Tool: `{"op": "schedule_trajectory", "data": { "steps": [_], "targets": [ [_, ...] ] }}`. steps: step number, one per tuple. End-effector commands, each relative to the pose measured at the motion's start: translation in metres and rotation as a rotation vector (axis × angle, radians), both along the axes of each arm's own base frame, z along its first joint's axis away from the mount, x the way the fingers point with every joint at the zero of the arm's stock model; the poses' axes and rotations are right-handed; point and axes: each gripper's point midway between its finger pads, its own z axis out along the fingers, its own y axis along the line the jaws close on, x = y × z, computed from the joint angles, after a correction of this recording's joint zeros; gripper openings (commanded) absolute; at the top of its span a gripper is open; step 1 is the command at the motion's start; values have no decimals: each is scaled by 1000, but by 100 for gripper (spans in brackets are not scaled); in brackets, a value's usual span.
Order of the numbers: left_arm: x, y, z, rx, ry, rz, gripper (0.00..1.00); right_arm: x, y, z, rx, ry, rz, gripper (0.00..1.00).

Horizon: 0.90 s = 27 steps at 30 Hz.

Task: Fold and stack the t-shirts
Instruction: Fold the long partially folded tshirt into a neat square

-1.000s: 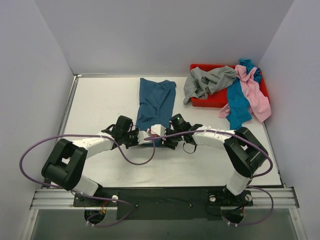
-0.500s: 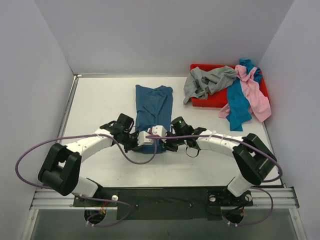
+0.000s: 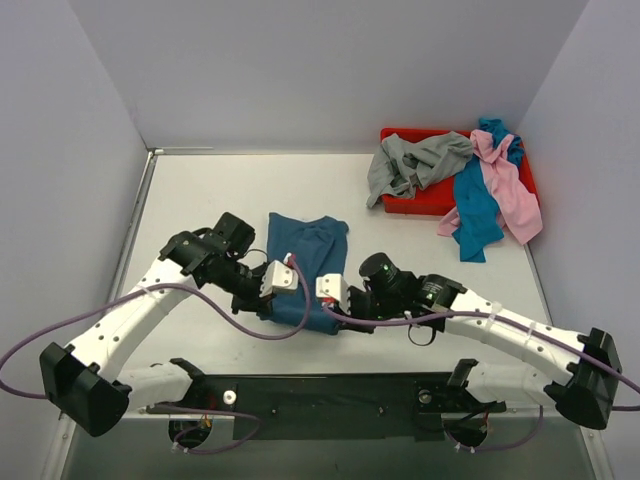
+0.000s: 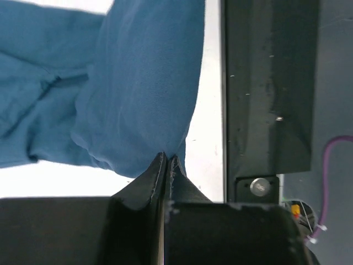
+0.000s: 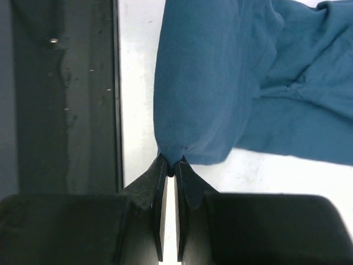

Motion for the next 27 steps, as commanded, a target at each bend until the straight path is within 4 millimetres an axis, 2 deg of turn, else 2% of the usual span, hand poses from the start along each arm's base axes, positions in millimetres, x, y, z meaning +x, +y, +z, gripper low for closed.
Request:
{"op": "schedule_trajectory", "data": {
  "steps": [1,4,7,10,12,13,14,15,18,19,20,21,22,23,26,27],
  "targets": [
    [-51,7,40,-24,102,-76,0,-30,-12,31,-15,70,-11,0],
    [-59,9,54,-31,113,-61,0,-46,-8,46,14,93,0,0],
    [-63,8,62,-43,137,-31,0,-50,-3,55,62,119,-6,0],
    [-57,1,73,-69,146,33,0,-51,9,68,137,133,23,0],
    [-45,-3,74,-88,136,100,0,-37,16,69,189,191,-24,0],
    [-36,-4,74,-96,146,164,0,-22,14,67,218,215,-76,0],
    [-21,-8,77,-120,110,201,0,-13,21,76,288,264,-98,0],
    [-7,-8,79,-132,114,273,0,5,16,72,308,280,-164,0],
    [36,-15,87,-173,49,384,0,45,20,77,405,301,-277,0],
    [48,-17,86,-167,54,422,0,59,15,76,417,314,-324,0],
    [64,-18,87,-175,16,455,0,69,18,70,425,369,-361,0],
    [77,-18,84,-169,23,493,0,86,13,69,438,382,-412,0],
    [91,-18,85,-181,-5,528,0,95,15,59,430,445,-461,0],
    [104,-17,80,-175,2,573,0,112,10,60,449,455,-508,0],
    [139,-18,68,-166,-44,626,0,137,9,40,439,582,-612,0],
    [149,-21,61,-157,-40,636,0,145,7,40,445,595,-637,0]
  ]
}}
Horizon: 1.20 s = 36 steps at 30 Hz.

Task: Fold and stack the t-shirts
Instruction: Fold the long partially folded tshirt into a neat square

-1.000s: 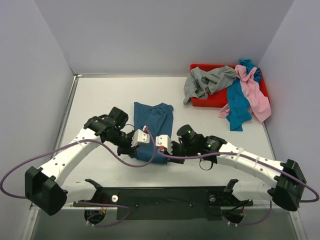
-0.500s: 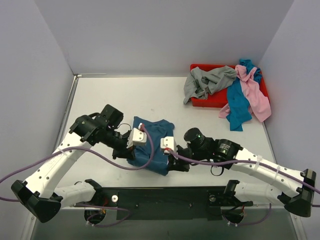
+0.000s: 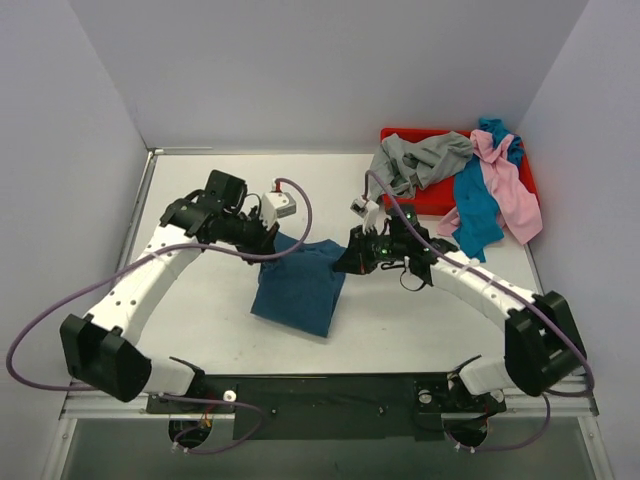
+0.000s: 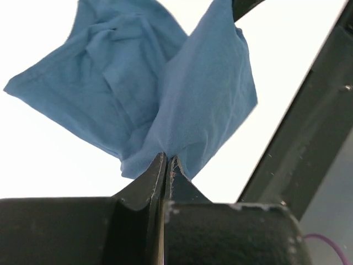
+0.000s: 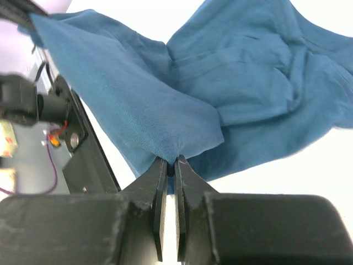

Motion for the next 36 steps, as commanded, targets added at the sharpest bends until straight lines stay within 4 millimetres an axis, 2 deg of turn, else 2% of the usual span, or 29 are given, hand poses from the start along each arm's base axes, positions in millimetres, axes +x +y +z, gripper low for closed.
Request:
{"op": "schedule_trajectory", "data": {
  "steps": [1,2,3,5,8,11,12,18,22,23,24,25,27,29,30,31,32,33,34,35,36],
  "targets": [
    [68,-12,4,-27,-115,123,0,38,8,9,110,137,-102,0],
    [78,-13,-2,-17,-94,135,0,42,8,9,108,166,-111,0],
    [83,-14,-9,-5,-72,139,0,48,5,-5,94,231,-141,0],
    [100,-12,-21,0,-11,167,0,59,3,-13,107,309,-181,0],
    [116,-18,-33,-3,23,151,0,78,-2,-25,120,332,-242,0],
    [132,-15,-46,27,1,152,0,96,-12,-42,74,367,-304,0],
    [134,-14,-50,35,8,149,0,97,-17,-52,41,390,-328,0],
    [158,-15,-71,49,63,172,0,109,-29,-74,-38,415,-403,0],
    [173,-8,-98,111,86,209,0,118,-34,-90,-103,450,-454,1],
    [177,-6,-105,121,97,229,2,125,-36,-91,-111,434,-480,2],
    [185,-3,-109,137,80,254,10,129,-37,-95,-119,436,-492,2],
    [196,-4,-110,134,64,283,13,137,-40,-95,-136,418,-524,2],
    [219,-4,-107,129,9,346,28,152,-46,-99,-180,394,-572,4],
    [237,-5,-101,107,-27,401,37,168,-54,-103,-220,376,-619,11],
    [245,-6,-95,92,-43,417,40,172,-56,-104,-238,380,-633,19],
    [249,-4,-97,91,-32,450,41,174,-60,-105,-259,375,-641,21],
    [253,-2,-94,88,-36,465,41,182,-59,-95,-256,350,-644,25],
    [255,2,-93,92,-34,489,41,181,-64,-93,-287,338,-643,27],
    [256,8,-91,92,-34,505,41,187,-64,-79,-283,302,-645,32],
    [260,12,-82,86,-64,524,41,184,-71,-77,-326,291,-652,34],
    [258,18,-74,81,-80,537,42,185,-72,-64,-328,260,-653,34]
  ]
}}
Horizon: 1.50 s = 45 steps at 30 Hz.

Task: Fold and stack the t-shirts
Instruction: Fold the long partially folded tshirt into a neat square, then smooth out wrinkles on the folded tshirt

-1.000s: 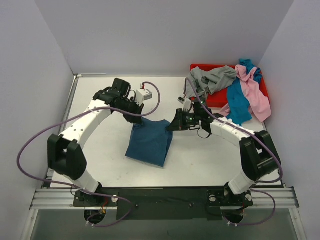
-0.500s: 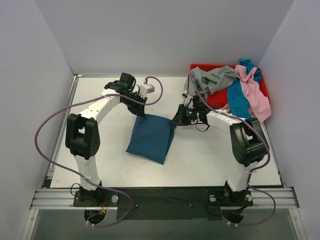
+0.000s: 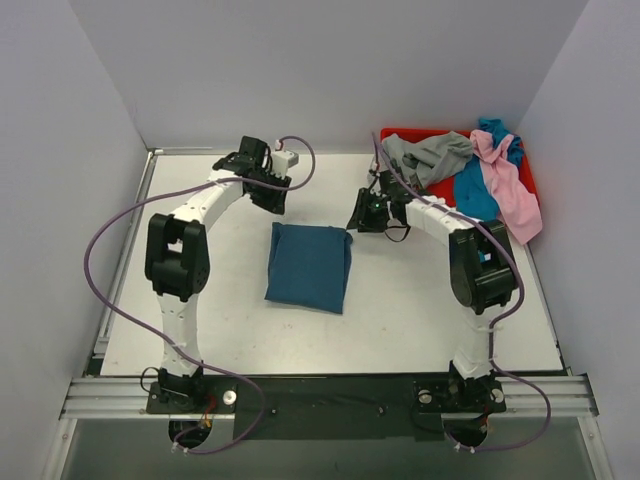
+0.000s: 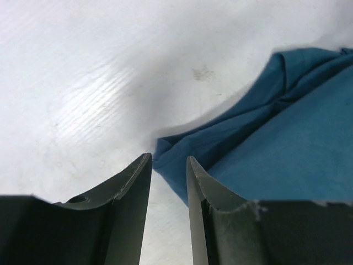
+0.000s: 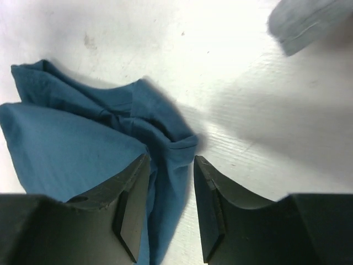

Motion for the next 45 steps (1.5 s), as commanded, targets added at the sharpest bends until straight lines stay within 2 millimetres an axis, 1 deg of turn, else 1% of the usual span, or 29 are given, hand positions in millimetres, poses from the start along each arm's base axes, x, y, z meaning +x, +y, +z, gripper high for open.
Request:
{"op": "schedule_trajectory", "data": {
  "steps": [1,3,4,5,6,7,8,9,10,13,15,16,17,18,22,24,29,32,33,34,35,37,38,39,40,41,42,43,45],
  "targets": [
    [32,21,55,-26,-173,127,42,8,-26,40,-151,-92,-15,34],
    [23,20,70,-42,-193,115,42,-3,-18,62,-154,-152,11,34],
    [12,15,75,-63,-184,105,40,-11,-15,58,-153,-146,28,33],
    [0,2,79,-117,-167,61,32,-21,-2,60,-139,-154,64,31],
    [-15,-6,80,-160,-140,40,25,-27,9,60,-102,-156,101,23],
    [-23,-18,80,-218,-122,1,16,-34,22,60,-79,-154,134,17],
    [-34,-24,71,-252,-82,-3,12,-38,34,59,-36,-150,167,6],
    [-35,-32,71,-292,-82,-25,9,-39,41,51,-17,-125,166,3],
    [-38,-32,56,-296,-42,-2,8,-36,45,51,-2,-124,156,0],
    [-23,-30,31,-270,-44,41,6,-19,44,30,-7,-66,94,0],
    [-15,-23,9,-228,-9,82,4,-11,42,16,-30,-36,64,0],
    [-16,-19,-11,-200,41,98,2,-10,40,9,-45,-15,53,0],
    [-9,-18,-12,-190,36,106,1,-5,40,4,-51,-3,46,0],
    [-7,-15,-27,-165,61,121,1,-4,39,0,-60,15,35,0],
    [7,-12,-40,-138,53,133,2,3,38,-20,-94,60,-2,0],
    [16,-9,-39,-132,35,147,4,4,38,-28,-108,89,-7,0],
    [28,-1,-12,-142,-12,180,16,12,43,-12,-112,54,7,0],
    [30,7,11,-140,-49,237,21,23,45,24,-118,-30,23,2],
    [29,8,28,-151,-73,248,23,24,44,33,-137,-58,37,4],
    [25,8,34,-158,-73,248,23,23,48,52,-132,-102,52,7],
    [15,4,52,-191,-80,226,23,21,47,58,-148,-130,79,8],
    [-9,-3,67,-238,-45,179,22,3,57,74,-145,-164,132,9],
    [-27,-6,56,-237,1,148,22,-8,55,78,-141,-163,144,9],
    [-47,-16,63,-263,22,99,22,-20,64,80,-109,-158,174,9],
    [-70,-15,39,-245,93,79,22,-39,66,76,-82,-128,203,8],
    [-90,-18,36,-249,125,47,21,-50,70,79,-51,-118,207,8],
    [-109,-14,17,-222,174,24,21,-66,72,69,-26,-76,230,6],
    [-121,-12,12,-220,203,17,20,-80,77,67,-6,-53,234,4],
    [-152,-7,-10,-212,292,12,19,-113,78,44,11,26,263,1]
  ]
}}
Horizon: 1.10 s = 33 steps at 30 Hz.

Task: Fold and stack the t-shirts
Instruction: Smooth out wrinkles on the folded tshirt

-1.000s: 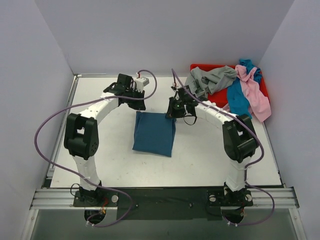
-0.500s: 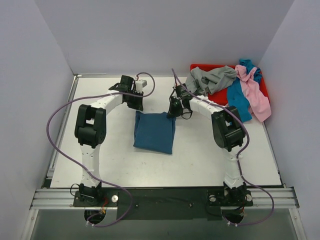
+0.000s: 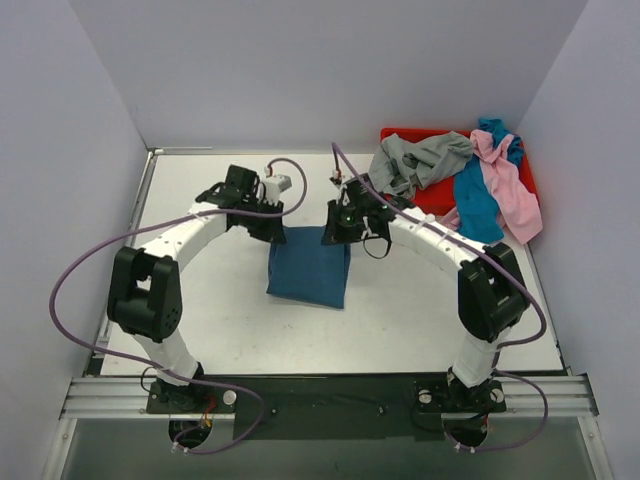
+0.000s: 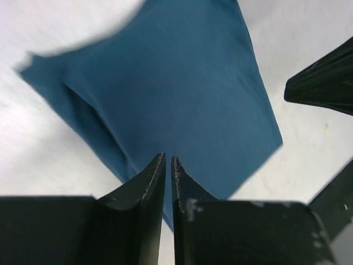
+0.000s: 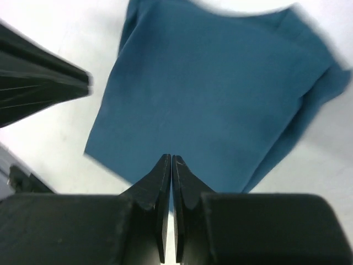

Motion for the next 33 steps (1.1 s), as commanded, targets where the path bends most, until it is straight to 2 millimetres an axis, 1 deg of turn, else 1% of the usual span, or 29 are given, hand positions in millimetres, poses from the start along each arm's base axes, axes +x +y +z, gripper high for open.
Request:
{"op": "schedule_trajectory", "data": {
  "steps": [1,2,3,4,5,6,9,11,13,14,15,17,18,19,20,21,22,23,24,25,26,27,28,31,33],
  "targets": [
    [-75,1,-48,-1,218,-103,19,-66,12,-26,63,160,74,0],
    [-85,4,-58,13,242,-111,19,-81,8,-41,50,200,84,0],
    [-86,6,-64,30,244,-109,19,-85,10,-46,62,220,79,0],
    [-94,8,-72,36,269,-111,19,-96,3,-63,41,266,64,0],
    [-94,8,-76,34,271,-106,19,-99,2,-68,41,280,51,0],
    [-103,11,-85,38,301,-94,19,-105,-5,-80,18,306,39,0],
    [-106,18,-101,64,314,-66,19,-110,-19,-100,-42,339,8,0],
    [-108,23,-105,78,337,-52,19,-111,-23,-107,-64,354,5,0],
    [-107,27,-101,89,342,-46,19,-111,-24,-106,-73,355,8,0],
    [-100,27,-94,86,324,-43,19,-109,-24,-102,-73,342,9,0],
    [-102,29,-90,96,329,-41,19,-110,-25,-99,-81,337,17,0],
    [-90,27,-69,90,293,-33,20,-105,-26,-81,-77,293,25,0],
    [-87,27,-63,84,290,-20,23,-103,-29,-79,-91,283,18,0],
    [-81,27,-51,73,265,-6,24,-102,-29,-68,-87,259,23,0],
    [-77,27,-46,57,276,42,29,-102,-33,-64,-102,249,15,5],
    [-68,30,-39,55,243,80,32,-98,-34,-55,-94,220,8,8],
    [-64,32,-37,41,251,133,43,-97,-37,-50,-98,205,0,17],
    [-56,33,-38,29,234,159,50,-93,-40,-42,-89,185,-15,21],
    [-55,32,-41,16,254,191,63,-91,-43,-41,-89,180,-29,30],
    [-50,30,-43,0,246,200,69,-87,-49,-36,-82,167,-46,36],
    [-51,27,-47,-18,272,224,72,-86,-52,-35,-89,160,-58,44],
    [-48,25,-51,-27,279,242,73,-84,-60,-35,-94,160,-79,47],
    [-46,26,-57,-26,298,271,73,-81,-66,-35,-99,156,-95,52],
    [-39,31,-66,-1,298,323,75,-83,-78,-34,-101,150,-118,54],
    [-34,28,-71,-18,303,326,75,-84,-84,-35,-106,147,-125,54]
  ]
}}
